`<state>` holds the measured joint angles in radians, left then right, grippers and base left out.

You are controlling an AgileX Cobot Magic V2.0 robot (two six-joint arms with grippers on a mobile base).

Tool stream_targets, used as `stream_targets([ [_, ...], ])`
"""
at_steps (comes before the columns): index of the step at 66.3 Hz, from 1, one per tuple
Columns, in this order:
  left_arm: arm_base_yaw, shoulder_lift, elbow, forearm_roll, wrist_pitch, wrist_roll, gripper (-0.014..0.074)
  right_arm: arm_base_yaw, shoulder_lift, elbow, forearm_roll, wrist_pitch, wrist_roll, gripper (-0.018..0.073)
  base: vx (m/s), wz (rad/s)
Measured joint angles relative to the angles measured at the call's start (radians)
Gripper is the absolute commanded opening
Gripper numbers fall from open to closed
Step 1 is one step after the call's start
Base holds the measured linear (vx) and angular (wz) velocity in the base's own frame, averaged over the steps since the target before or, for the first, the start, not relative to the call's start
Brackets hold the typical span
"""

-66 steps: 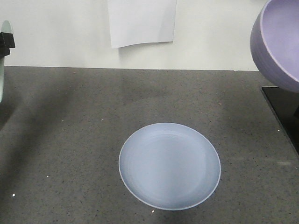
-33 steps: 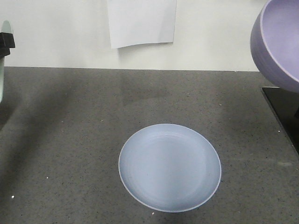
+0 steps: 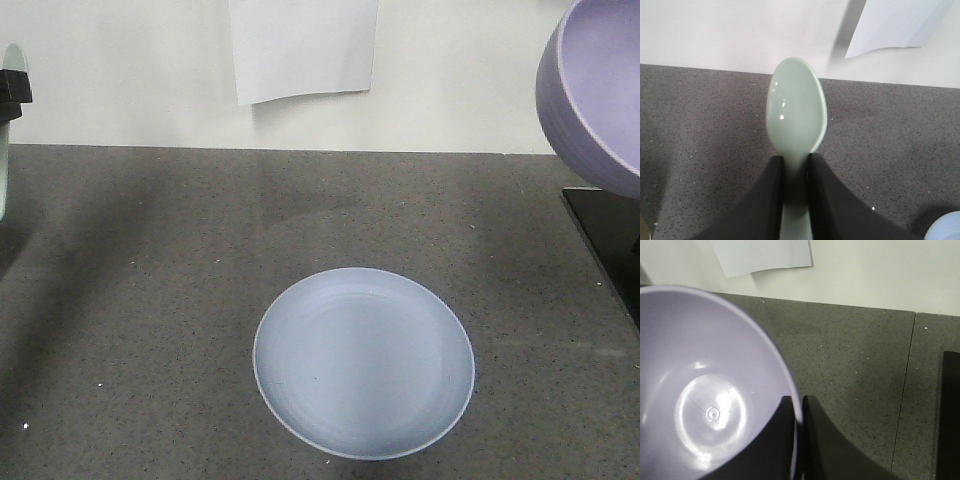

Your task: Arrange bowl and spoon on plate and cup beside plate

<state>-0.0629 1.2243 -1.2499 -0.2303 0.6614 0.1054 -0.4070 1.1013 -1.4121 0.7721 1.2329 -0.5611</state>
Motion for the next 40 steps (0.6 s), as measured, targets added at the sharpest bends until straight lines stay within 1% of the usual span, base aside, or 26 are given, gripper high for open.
stream_targets([
  [40,0.000,0.000,0.000,0.000,0.000,0.000,-0.0006,0.000,0.000,0.000,0.000,0.000,0.000,-0.0004,0.00,0.00],
])
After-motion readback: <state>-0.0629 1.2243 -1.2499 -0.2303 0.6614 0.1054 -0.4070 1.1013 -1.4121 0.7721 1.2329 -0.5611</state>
